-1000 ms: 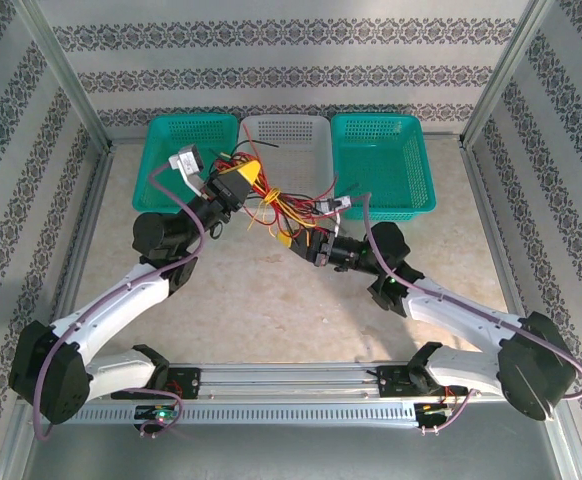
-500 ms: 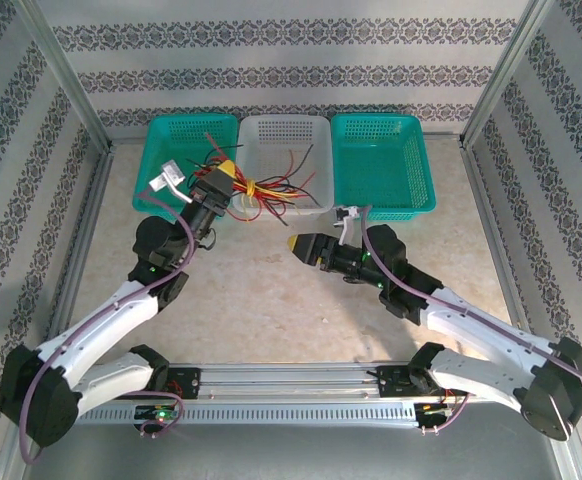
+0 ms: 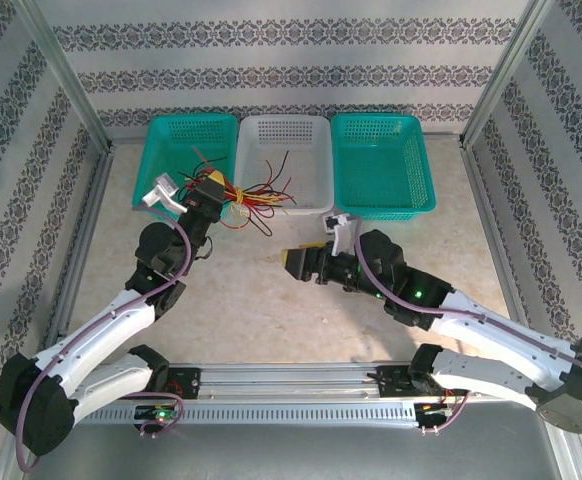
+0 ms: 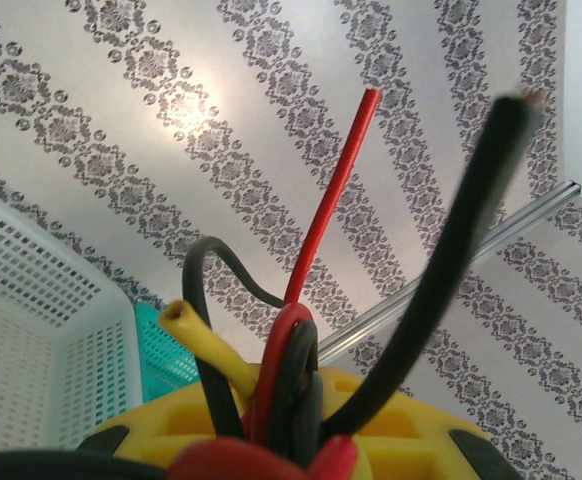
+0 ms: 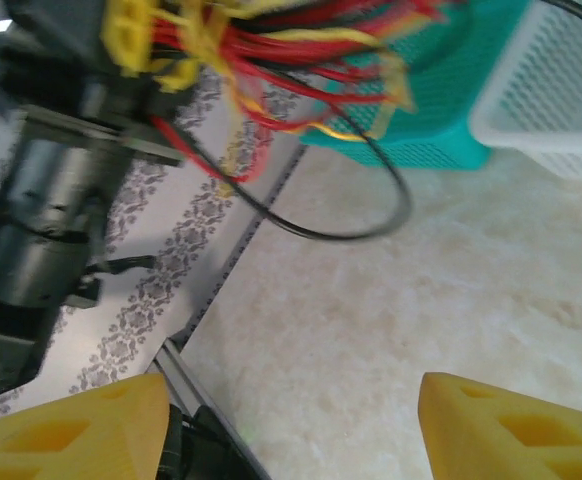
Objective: Untangle the cables
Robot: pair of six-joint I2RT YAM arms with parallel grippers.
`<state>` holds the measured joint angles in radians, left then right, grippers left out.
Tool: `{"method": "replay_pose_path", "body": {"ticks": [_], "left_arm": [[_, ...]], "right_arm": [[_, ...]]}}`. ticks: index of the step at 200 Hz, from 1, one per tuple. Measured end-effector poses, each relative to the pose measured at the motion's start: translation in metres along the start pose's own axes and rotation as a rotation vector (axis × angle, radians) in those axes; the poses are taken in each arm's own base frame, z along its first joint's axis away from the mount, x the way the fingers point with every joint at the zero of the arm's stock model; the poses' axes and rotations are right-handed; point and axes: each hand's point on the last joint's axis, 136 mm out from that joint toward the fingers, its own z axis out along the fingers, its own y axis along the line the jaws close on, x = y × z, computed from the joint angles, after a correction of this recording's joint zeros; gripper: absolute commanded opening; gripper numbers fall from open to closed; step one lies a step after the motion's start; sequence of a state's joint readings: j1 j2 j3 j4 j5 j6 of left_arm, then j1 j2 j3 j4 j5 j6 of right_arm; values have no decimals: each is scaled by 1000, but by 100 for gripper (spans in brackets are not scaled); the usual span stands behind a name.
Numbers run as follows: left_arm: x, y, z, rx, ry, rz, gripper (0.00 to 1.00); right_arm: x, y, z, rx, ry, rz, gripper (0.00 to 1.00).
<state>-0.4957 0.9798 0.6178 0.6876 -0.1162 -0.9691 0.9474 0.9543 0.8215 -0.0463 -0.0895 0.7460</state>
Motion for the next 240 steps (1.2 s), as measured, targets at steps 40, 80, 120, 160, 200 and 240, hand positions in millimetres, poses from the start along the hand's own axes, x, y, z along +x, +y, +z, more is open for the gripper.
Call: {"method": "replay_pose_path", "body": {"ticks": [40,80,120,160,200,240], "left_arm": [[1,1,-4,36,-11,-79,0],[9,-9,-2,112,41,-132,0],[14,-7,6,170,116,-211,0],[20,15,20,219,156,-368,0],[40,15,23,259,259,-453,0],[28,-17,17,372,271,-448,0]], "right_arm": [[-10,15,14,-24,-9,-59,62],[-18,4,3,34,-39,-96,72],[-51,-6,-34,54,-140,-84,76],[-82,-14,-66,28,-245,-24,65],[-62,-26,-41,-29,-166,48,54],[-31,-49,-16,-46,-84,140,54]]}}
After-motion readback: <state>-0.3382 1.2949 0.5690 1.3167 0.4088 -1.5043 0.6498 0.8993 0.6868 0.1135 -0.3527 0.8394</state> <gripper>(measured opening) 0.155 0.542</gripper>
